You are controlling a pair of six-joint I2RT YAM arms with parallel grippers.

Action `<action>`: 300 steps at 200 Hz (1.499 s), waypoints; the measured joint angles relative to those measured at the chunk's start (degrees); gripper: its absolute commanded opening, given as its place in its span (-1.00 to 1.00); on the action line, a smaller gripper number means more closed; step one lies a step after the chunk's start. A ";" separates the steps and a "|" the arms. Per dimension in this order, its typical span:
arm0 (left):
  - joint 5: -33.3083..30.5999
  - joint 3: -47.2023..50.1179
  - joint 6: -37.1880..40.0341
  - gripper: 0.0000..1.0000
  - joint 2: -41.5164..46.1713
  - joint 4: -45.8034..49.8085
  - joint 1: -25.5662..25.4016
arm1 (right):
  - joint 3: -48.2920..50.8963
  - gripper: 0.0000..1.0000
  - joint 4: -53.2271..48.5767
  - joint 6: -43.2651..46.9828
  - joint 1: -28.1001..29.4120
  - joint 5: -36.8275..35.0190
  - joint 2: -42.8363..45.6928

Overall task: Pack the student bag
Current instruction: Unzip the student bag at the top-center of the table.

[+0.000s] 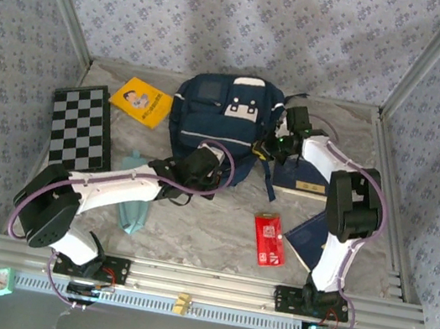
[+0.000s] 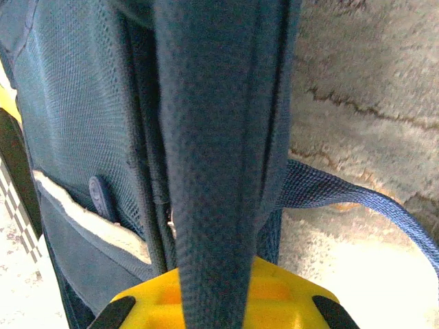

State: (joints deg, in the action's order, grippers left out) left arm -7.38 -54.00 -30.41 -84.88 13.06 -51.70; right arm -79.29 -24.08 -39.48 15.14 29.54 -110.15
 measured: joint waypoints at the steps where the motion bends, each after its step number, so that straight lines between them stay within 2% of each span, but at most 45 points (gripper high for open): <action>1: -0.02 -0.11 -0.09 -1.00 -0.04 0.09 0.00 | -0.02 -0.85 -0.02 0.02 -0.04 0.00 -0.02; 14: -0.09 -1.42 -0.11 -1.00 -0.85 0.98 0.50 | -0.07 -0.63 -0.68 0.57 -0.55 0.07 -0.11; 37: 0.26 -3.37 -0.09 -1.00 -1.84 2.38 1.42 | 0.35 -0.10 0.28 1.77 -1.62 -0.37 0.72; 56: 0.74 -4.22 -0.07 -1.00 -2.43 2.82 1.49 | 4.39 0.26 1.92 1.25 -2.45 -0.46 5.31; 80: 1.70 -5.49 -0.02 -1.00 -3.58 3.52 1.46 | 12.02 0.44 3.98 -3.10 -2.34 -0.07 13.33; 113: 3.15 -6.40 0.37 -1.00 -4.46 3.72 1.46 | 23.34 0.53 11.82 -14.64 1.66 0.42 19.43; 142: 4.00 -6.58 0.37 -1.00 -4.50 3.72 1.46 | 26.23 0.40 18.43 -24.94 8.07 -1.11 18.29; 171: 4.44 -6.93 0.39 -1.00 -4.50 3.91 1.44 | 25.07 0.26 22.71 -29.86 11.21 -4.11 15.26; 183: 4.44 -6.95 0.39 -1.00 -4.50 3.93 1.44 | 24.61 0.08 23.52 -31.15 11.69 -5.11 13.92; 217: 4.39 -6.95 0.42 -1.00 -4.50 3.98 1.44 | 24.50 -0.64 24.22 -33.07 11.98 -6.16 12.11; 237: 4.55 -6.95 0.52 -1.00 -4.50 3.93 1.44 | 24.50 -0.93 23.89 -33.20 11.89 -6.21 12.13; 247: 4.61 -6.93 0.57 -1.00 -4.50 3.93 1.44 | 24.52 -1.00 23.67 -32.79 11.69 -6.16 12.24; 300: 4.94 -6.01 0.59 -1.00 -1.88 3.74 1.70 | 26.80 -1.00 20.74 -30.12 6.78 -5.09 18.67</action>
State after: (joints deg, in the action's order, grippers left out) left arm -2.44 -60.01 -29.82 -86.76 16.80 -50.00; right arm -52.49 -3.33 -69.60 21.91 24.45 -91.48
